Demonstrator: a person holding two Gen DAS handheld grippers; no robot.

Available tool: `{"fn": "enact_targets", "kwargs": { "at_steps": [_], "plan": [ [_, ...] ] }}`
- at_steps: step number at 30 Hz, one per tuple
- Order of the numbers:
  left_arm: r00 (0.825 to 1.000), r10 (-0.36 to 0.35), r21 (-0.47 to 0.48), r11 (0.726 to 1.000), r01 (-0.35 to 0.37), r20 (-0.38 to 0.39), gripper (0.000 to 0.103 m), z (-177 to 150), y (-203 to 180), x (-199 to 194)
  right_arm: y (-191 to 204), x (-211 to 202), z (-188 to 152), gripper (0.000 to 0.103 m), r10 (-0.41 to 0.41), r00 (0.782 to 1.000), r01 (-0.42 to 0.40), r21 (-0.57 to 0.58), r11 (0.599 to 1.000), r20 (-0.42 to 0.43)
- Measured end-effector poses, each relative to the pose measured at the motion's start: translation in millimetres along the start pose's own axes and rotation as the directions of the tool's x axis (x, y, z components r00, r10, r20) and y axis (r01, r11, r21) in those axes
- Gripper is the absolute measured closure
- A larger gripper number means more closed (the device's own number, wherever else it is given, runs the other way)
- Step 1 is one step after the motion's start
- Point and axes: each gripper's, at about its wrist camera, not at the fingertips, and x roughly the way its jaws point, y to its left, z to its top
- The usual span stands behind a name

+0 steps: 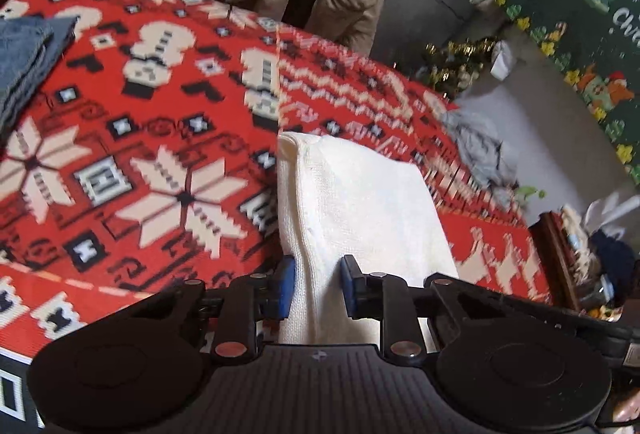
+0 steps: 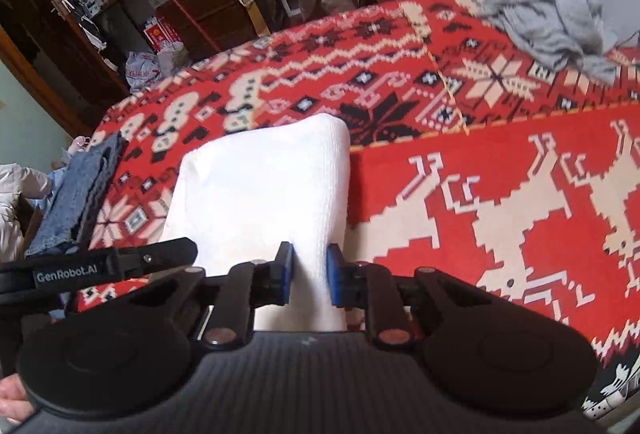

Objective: Fold clothes
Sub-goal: 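Lift the folded sweater with both tools and carry it over the folded blue jeans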

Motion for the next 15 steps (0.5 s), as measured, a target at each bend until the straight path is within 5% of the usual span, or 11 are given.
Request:
{"fn": "enact_targets", "kwargs": {
  "at_steps": [6,15],
  "plan": [
    [0.995,0.035,-0.004,0.999,-0.034,0.09,0.079,28.8,16.7,-46.2,41.4,-15.2,24.9,0.084,0.062,0.997,-0.06,-0.036,0.998,0.041],
    [0.96,0.192,-0.073,0.981,-0.181,0.203,0.08,91.1,107.1,-115.1,175.1,31.6,64.7,0.084,0.187,0.982,-0.183,-0.103,0.978,0.027]
  ]
}}
